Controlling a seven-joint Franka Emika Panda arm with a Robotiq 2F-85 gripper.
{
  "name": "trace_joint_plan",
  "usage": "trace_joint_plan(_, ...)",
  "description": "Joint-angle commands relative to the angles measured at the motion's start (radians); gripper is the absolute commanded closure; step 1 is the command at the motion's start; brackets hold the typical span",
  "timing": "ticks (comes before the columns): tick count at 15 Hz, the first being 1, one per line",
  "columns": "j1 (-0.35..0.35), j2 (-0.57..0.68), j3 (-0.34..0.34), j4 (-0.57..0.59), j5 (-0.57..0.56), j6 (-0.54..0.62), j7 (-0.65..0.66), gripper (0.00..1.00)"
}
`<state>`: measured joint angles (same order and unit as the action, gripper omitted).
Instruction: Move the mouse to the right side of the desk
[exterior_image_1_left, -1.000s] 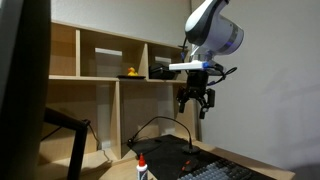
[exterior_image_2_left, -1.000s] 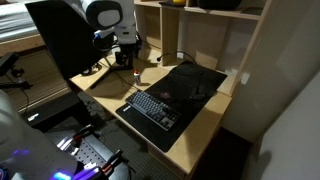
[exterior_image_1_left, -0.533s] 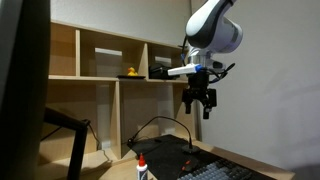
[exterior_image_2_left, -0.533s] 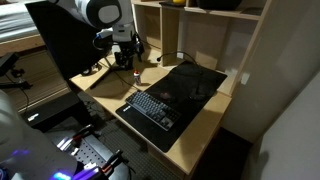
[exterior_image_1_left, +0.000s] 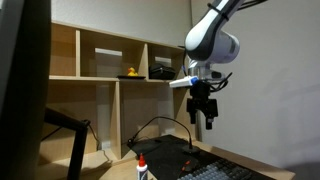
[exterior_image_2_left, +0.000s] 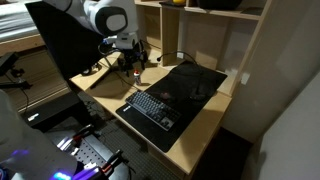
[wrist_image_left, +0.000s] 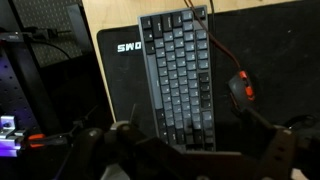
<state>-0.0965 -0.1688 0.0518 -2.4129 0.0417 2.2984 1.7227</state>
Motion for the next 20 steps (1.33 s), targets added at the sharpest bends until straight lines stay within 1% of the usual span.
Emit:
trace_joint_plan(1,-0.019,0.233,-0.074,0.093,0.061,0.095,-0.048,0.00)
trace_joint_plan(3,-0.027,0.334,-0.121,0.168,0.131,0.138,-0.103,0.00)
trace_joint_plan(4,-0.037,0.366,-0.138,0.221,0.188,0.100,-0.129,0.00)
trace_joint_plan(5,-0.001,0.281,-0.136,0.112,0.119,0.130,-0.078,0.00)
trace_joint_plan(7,-0.013,0.352,-0.161,0.185,0.166,0.127,-0.114,0.00)
trace_joint_plan(10,-0.013,0.368,-0.162,0.212,0.170,0.124,-0.115,0.00)
trace_joint_plan(11,0.001,0.391,-0.169,0.210,0.120,0.174,-0.105,0.00)
trace_joint_plan(12,0.021,0.433,-0.179,0.218,0.033,0.254,-0.105,0.00)
trace_joint_plan(13,0.029,0.464,-0.180,0.237,-0.002,0.281,-0.117,0.00)
trace_joint_plan(14,0.048,0.501,-0.190,0.260,-0.062,0.318,-0.101,0.00)
trace_joint_plan(16,0.090,0.567,-0.209,0.299,-0.141,0.405,-0.088,0.00)
trace_joint_plan(17,0.107,0.594,-0.220,0.322,-0.149,0.437,-0.075,0.00)
trace_joint_plan(18,0.121,0.609,-0.230,0.335,-0.128,0.463,-0.044,0.00)
trace_joint_plan(19,0.112,0.559,-0.222,0.281,-0.098,0.425,-0.089,0.00)
trace_joint_plan(20,0.126,0.584,-0.230,0.301,-0.097,0.445,-0.077,0.00)
